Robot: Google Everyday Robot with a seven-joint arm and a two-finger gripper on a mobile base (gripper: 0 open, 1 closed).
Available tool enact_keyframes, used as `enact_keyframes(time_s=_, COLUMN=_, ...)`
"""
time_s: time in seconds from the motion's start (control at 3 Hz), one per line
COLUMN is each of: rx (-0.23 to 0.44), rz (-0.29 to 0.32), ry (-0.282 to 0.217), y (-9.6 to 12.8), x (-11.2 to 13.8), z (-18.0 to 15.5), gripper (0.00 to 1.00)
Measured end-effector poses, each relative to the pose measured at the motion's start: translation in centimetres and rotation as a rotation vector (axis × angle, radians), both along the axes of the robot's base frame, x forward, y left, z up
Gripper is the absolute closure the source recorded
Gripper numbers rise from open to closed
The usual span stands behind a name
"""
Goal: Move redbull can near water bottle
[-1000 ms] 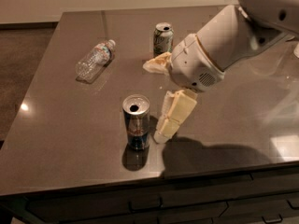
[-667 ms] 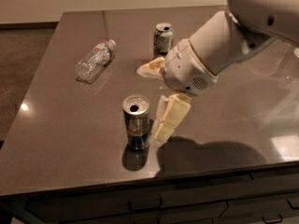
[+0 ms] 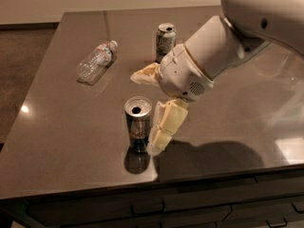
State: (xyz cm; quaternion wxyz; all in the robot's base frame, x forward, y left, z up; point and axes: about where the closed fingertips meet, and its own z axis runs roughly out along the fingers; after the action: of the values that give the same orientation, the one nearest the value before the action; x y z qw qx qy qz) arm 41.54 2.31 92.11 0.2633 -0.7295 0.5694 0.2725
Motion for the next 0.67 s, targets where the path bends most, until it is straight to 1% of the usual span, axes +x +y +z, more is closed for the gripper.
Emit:
enact_keyframes(time_s=0.33, rx=0.005, rz=0.019, ry=0.011, y=0.45, x=-0.49, z=-0.17, gripper=0.17)
enact_keyframes(time_s=0.67, rx=0.007, rz=0.027, ry=0.018, y=0.65, x=-0.68, z=-0.26, gripper=0.41)
